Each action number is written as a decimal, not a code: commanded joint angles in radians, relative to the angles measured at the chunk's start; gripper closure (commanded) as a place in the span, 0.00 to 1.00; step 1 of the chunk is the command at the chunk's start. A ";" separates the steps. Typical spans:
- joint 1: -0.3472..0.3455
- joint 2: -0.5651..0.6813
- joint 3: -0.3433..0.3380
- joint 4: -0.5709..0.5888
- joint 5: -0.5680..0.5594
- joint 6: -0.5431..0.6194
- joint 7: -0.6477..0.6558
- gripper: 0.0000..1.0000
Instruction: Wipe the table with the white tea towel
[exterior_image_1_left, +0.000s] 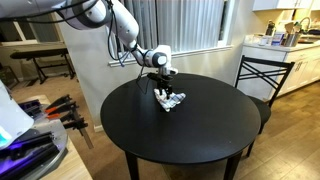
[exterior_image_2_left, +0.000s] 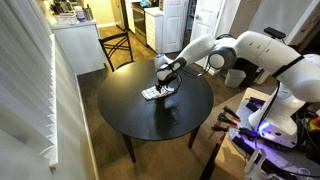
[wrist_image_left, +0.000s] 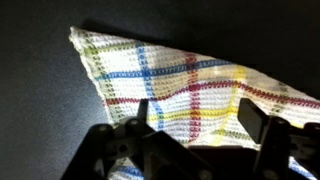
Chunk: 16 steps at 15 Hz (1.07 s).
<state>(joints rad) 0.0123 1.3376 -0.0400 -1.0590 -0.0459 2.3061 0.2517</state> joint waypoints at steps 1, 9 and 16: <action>-0.037 0.071 0.033 0.115 0.043 -0.035 -0.086 0.41; -0.091 0.137 0.100 0.201 0.044 -0.026 -0.130 0.93; -0.033 0.127 0.089 0.250 0.053 -0.078 -0.135 0.99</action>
<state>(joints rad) -0.0639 1.4642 0.0511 -0.8614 -0.0184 2.2896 0.1476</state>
